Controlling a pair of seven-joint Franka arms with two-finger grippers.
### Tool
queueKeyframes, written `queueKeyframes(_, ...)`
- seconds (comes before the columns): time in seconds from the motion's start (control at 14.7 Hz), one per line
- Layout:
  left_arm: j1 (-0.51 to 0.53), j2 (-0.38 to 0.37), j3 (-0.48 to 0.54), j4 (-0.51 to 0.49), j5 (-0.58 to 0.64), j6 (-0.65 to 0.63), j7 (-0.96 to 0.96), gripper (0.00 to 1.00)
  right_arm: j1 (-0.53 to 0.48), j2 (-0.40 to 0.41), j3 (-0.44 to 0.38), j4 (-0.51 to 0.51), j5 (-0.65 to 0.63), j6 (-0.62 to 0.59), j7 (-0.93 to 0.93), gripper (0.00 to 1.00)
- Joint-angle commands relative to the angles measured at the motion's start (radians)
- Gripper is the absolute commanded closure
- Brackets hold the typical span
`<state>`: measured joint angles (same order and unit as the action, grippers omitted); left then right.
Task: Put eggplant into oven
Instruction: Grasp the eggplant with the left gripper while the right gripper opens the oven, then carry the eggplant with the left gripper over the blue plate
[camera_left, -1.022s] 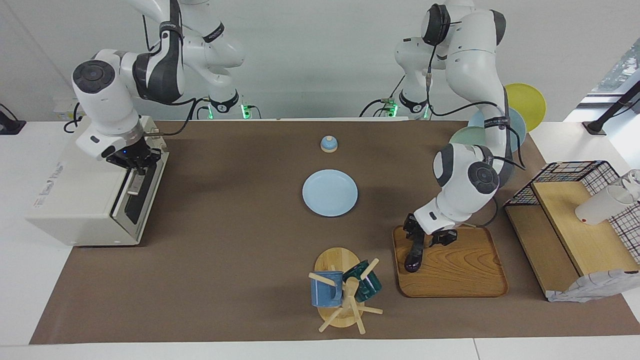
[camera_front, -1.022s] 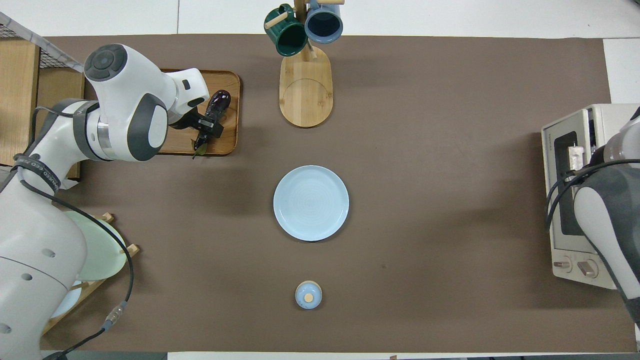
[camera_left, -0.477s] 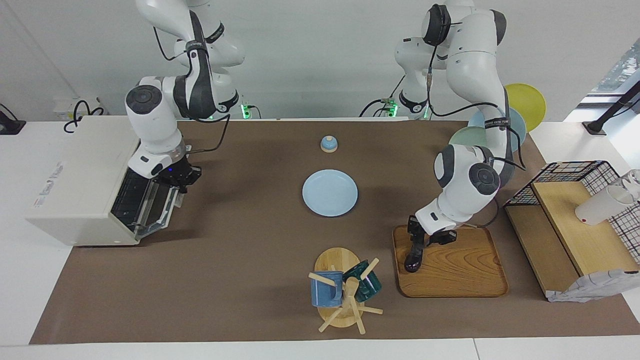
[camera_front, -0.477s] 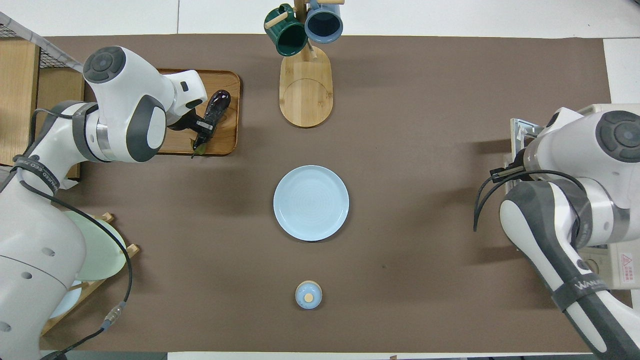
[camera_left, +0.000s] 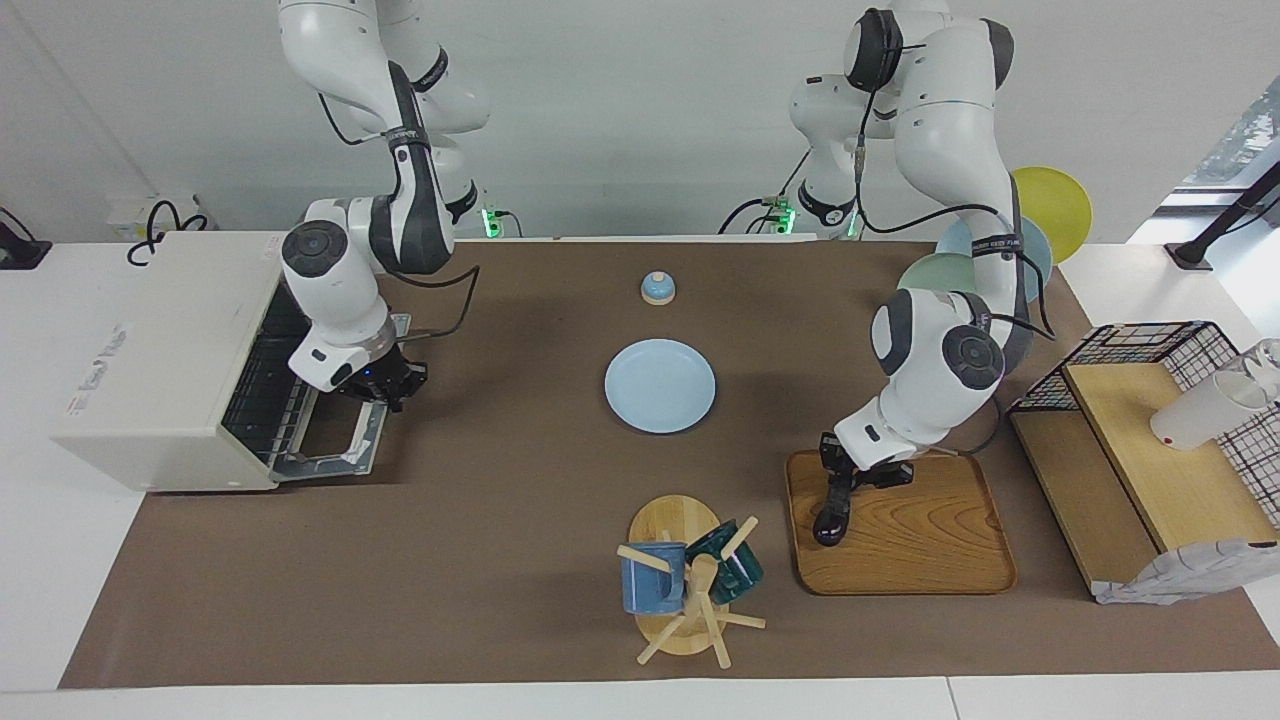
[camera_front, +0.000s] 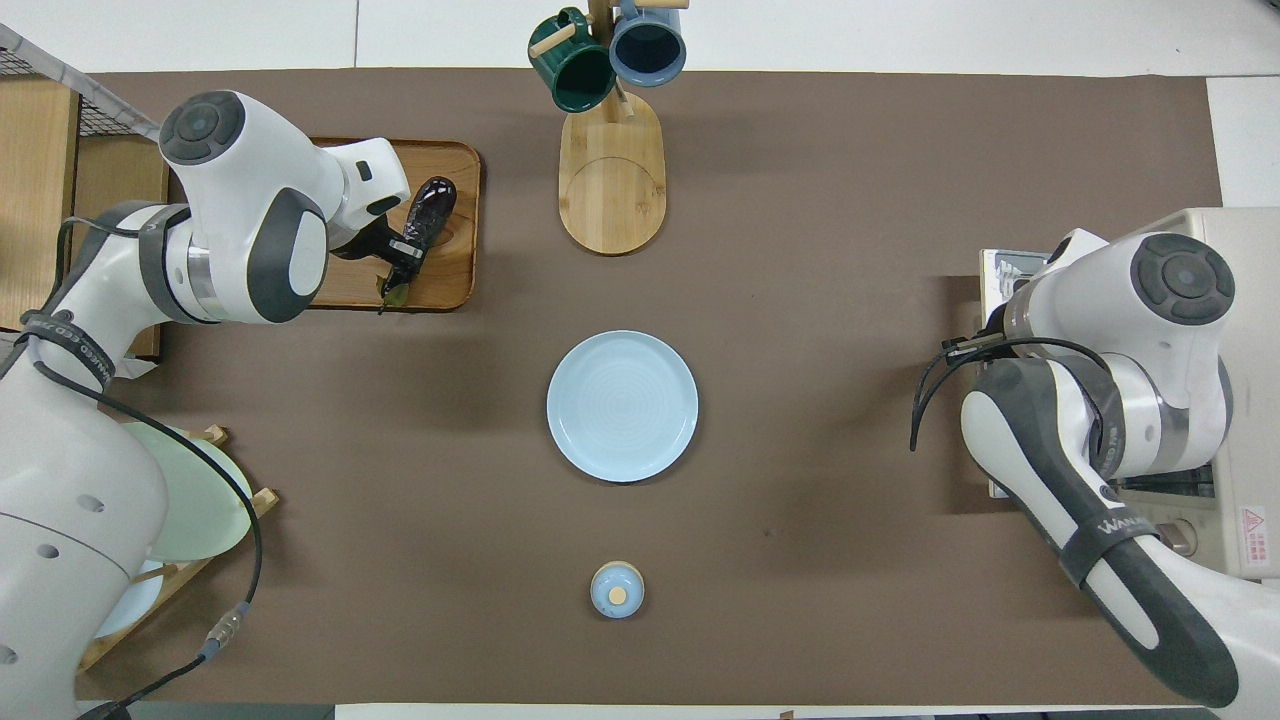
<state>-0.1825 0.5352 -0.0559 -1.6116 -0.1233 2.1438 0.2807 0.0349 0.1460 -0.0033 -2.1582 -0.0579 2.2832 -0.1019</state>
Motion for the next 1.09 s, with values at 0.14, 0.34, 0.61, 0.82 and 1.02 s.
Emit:
queueKeyframes(0.14, 0.005, -0.067, 0.005, 0.032, -0.044, -0.125, 0.02, 1.0, 0.005, 0.017, 0.002, 0.015, 0.09, 0.001, 0.022, 1.0)
queueKeyframes(0.34, -0.003, -0.181, 0.005, 0.006, -0.104, -0.225, -0.093, 1.0, 0.069, 0.017, 0.008, 0.084, 0.136, -0.099, 0.094, 1.0)
queueKeyframes(0.61, -0.122, -0.302, 0.002, -0.082, -0.104, -0.274, -0.32, 1.0, 0.099, -0.006, 0.008, 0.126, 0.136, -0.181, 0.128, 1.0)
queueKeyframes(0.82, -0.253, -0.362, 0.001, -0.209, -0.118, -0.205, -0.524, 1.0, 0.085, -0.029, 0.008, 0.139, 0.139, -0.217, 0.113, 0.46)
queueKeyframes(1.02, -0.383, -0.415, -0.002, -0.379, -0.13, 0.003, -0.721, 1.0, 0.085, -0.031, 0.006, 0.138, 0.138, -0.211, 0.045, 0.37)
